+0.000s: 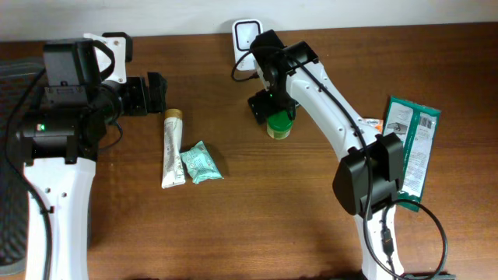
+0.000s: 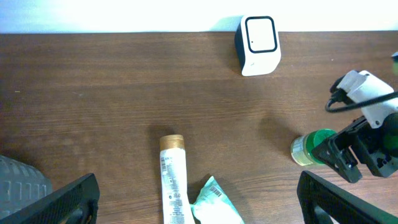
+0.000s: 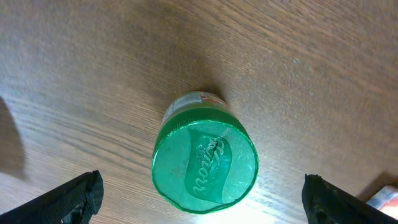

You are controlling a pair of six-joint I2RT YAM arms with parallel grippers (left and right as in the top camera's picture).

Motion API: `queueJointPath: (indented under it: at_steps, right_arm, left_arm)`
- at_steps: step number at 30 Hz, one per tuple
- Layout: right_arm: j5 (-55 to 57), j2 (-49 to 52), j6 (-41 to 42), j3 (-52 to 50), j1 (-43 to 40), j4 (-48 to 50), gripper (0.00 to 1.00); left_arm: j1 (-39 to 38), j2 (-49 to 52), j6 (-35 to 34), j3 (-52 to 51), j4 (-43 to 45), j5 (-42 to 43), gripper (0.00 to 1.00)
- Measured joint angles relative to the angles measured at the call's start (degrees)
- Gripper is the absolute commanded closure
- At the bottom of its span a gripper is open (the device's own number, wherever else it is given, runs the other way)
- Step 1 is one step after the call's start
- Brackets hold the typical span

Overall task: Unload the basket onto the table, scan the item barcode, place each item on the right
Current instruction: 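Lift the green-capped jar and move it toward the scanner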

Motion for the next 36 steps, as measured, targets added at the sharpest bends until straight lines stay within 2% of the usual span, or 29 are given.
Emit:
queueJointPath:
  at_steps: [6,9,11,16,22,27,29,33,36]
  right_arm:
    - [0.0,3.8,-5.3,0.0,0.0,0.0,0.03]
    - [0.0,5.0,-6.4,0.0,0.0,0.0,0.1]
    - [-0.1,5.3,-6.8,0.0,0.0,-0.1,0.21]
    - [-0.3,5.3,-6.5,0.0,-0.1,-0.5,0.36]
    - [-0.7,5.3,-3.0,0.2,-1.2,-2.9,0.4]
    - [-0.7,6.2,4.5,3.9,-3.5,-6.8,0.4]
    - [-0.7,6.4,10.1,7.2,-4.6,-7.1,0.4]
    - [-0.7,6.4,25.0,11.1,-6.1,-5.7,0.47]
    - [-0.7,6.4,35.2,10.6,-6.3,-4.2,0.4]
  left_arm:
    - [0.0,0.0,0.0,0.0,0.0,0.0,0.01]
    - [0.0,0.0,0.0,0.0,0.0,0.0,0.01]
    - [0.0,0.0,0.0,0.0,0.0,0.0,0.01]
    - [0.0,0.0,0.0,0.0,0.0,0.0,0.01]
    - [0.0,0.0,0.0,0.0,0.0,0.0,0.01]
    - [0.0,0.0,0.0,0.0,0.0,0.0,0.01]
    - [0.0,0.0,0.0,0.0,0.0,0.0,0.01]
    - [0.0,0.0,0.0,0.0,0.0,0.0,0.01]
    - [0.0,0.0,0.0,0.0,0.0,0.0,0.01]
